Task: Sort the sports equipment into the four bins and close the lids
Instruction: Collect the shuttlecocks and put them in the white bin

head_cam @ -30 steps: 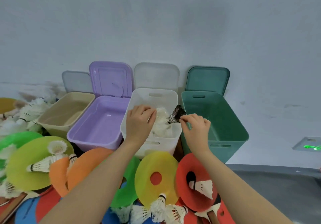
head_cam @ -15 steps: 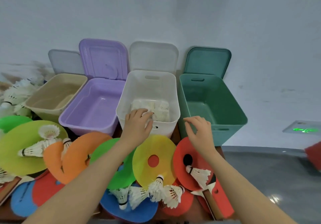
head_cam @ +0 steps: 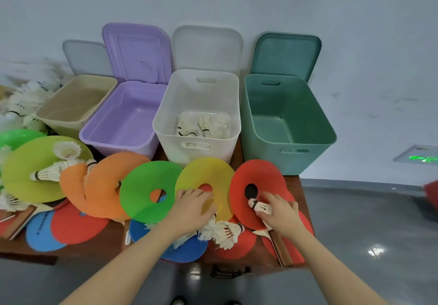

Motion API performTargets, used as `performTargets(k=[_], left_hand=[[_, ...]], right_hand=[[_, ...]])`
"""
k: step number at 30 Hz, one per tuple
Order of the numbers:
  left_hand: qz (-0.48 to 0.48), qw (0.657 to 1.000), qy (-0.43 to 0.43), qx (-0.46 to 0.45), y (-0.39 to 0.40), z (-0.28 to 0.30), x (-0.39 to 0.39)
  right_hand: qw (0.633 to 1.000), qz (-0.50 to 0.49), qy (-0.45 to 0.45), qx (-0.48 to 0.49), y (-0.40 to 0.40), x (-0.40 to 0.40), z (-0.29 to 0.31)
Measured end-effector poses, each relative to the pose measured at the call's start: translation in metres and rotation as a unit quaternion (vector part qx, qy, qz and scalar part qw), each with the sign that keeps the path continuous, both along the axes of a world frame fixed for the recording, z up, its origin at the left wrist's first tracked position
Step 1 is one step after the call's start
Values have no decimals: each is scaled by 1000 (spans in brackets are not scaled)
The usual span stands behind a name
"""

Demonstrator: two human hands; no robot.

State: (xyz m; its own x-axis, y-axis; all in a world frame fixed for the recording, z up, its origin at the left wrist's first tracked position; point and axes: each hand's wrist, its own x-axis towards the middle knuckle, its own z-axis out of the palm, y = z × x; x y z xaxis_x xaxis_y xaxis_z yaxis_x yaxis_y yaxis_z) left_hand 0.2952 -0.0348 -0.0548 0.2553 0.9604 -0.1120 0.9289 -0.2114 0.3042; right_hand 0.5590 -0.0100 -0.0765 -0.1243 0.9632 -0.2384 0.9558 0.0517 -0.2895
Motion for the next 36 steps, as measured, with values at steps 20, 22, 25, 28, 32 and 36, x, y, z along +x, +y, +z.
performTargets(k=[20, 22, 25, 28, 32, 36], left_hand=[[59, 983, -172, -39, -24, -17, 10], [61, 978, -201, 2, -23, -16, 7], [50, 969, -215, 113, -23, -9, 3], [66, 943, -233, 227, -18, 9, 1], [79, 904, -247, 340, 9, 39, -3], [78, 886, -222, 399, 47, 74, -11]], right_hand=[[971, -18, 171, 164, -21, -14, 2], [967, -23, 183, 175, -24, -16, 2], [949, -23, 203, 239, -27, -19, 7], [922, -7, 221, 319, -18, -29, 28], [891, 20, 239, 386, 11, -48, 63], [881, 40, 245, 402, 48, -71, 95]])
